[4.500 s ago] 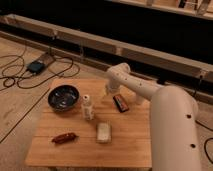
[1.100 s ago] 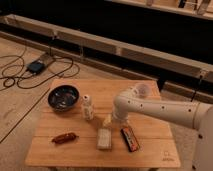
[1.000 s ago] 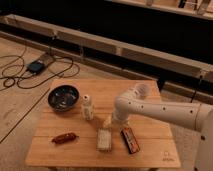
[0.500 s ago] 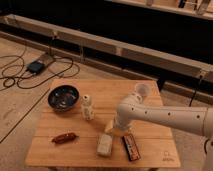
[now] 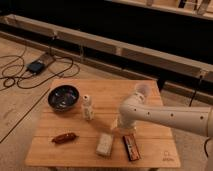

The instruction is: Push the eraser across the table

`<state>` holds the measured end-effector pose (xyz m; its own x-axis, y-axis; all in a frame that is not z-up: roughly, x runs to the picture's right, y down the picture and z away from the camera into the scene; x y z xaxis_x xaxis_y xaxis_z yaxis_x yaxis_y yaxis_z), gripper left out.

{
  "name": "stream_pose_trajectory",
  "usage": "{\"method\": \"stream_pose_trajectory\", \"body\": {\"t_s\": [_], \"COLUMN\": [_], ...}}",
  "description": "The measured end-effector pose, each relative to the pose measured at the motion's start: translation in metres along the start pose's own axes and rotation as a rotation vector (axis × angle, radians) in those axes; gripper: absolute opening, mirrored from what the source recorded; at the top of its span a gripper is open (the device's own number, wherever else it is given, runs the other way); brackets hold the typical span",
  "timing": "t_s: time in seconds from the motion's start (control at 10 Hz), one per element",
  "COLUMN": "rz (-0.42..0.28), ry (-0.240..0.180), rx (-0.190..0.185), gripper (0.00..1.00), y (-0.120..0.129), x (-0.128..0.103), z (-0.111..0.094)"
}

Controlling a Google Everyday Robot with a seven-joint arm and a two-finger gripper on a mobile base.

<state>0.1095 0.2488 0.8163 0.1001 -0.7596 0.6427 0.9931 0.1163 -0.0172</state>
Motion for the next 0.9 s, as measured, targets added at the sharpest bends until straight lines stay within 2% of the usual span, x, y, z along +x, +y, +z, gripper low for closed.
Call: {"method": "stream_pose_trajectory", "body": {"t_s": [0.3, 0.5, 0.9], "rz": [0.050, 0.064, 0.068], "ry": [0.002, -0.013, -0.018], "rx": [-0.045, -0.064, -0.067], "gripper": [0.80, 0.80, 0.80], "y": [0.019, 0.024, 0.025], "x": [-0.011, -0.022, -0.026], "z": [-0.005, -0.006, -0.007]}}
